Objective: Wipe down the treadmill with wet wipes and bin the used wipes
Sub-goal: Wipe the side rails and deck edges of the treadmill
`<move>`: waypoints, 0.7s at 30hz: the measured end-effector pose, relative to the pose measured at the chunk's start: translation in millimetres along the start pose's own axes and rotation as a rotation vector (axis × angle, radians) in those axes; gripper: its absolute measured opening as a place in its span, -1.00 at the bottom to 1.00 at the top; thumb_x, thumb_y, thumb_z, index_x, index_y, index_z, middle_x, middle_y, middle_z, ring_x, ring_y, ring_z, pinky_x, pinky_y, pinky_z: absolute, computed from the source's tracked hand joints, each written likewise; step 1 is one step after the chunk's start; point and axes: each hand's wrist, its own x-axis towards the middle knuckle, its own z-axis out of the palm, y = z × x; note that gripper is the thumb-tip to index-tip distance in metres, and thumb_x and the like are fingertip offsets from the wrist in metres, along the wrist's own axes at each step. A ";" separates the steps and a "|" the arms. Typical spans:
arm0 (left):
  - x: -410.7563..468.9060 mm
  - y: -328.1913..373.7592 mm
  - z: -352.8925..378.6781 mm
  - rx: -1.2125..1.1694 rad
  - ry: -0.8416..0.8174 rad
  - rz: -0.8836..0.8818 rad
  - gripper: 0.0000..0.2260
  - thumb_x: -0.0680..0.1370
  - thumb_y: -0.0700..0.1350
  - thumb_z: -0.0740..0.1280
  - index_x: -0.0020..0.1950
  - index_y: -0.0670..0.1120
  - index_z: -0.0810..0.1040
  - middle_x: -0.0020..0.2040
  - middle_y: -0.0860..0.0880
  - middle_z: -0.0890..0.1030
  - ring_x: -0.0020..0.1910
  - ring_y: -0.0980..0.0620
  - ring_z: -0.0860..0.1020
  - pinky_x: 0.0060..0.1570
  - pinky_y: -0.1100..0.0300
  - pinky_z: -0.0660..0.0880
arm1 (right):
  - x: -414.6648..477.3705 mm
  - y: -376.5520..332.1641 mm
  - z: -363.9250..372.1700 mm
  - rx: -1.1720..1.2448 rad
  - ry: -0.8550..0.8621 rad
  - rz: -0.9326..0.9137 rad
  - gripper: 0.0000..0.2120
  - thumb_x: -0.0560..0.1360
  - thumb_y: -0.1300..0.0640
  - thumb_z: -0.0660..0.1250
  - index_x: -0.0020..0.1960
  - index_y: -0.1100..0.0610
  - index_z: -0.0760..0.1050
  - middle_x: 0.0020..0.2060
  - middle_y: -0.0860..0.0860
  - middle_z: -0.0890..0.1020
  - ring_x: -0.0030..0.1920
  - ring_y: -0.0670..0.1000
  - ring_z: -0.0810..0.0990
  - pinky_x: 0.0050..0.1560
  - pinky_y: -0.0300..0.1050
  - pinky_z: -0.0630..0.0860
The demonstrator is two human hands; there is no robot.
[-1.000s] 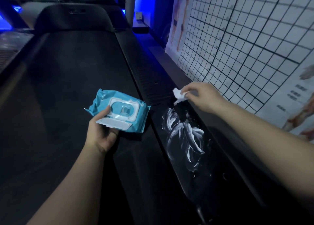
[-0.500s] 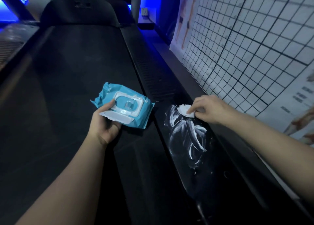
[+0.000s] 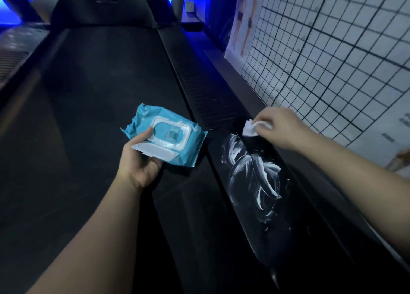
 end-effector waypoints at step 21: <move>0.7 -1.2 0.9 -0.018 -0.003 0.031 -0.75 0.70 -0.16 0.27 0.32 -0.22 0.59 0.26 -0.20 0.70 0.17 -0.12 0.72 0.19 -0.05 0.65 | -71.4 7.0 12.5 -0.026 -0.012 -0.302 -0.72 0.52 0.34 0.38 0.10 0.05 0.70 -0.11 -0.16 0.62 -0.01 -0.14 0.52 0.02 -0.18 0.47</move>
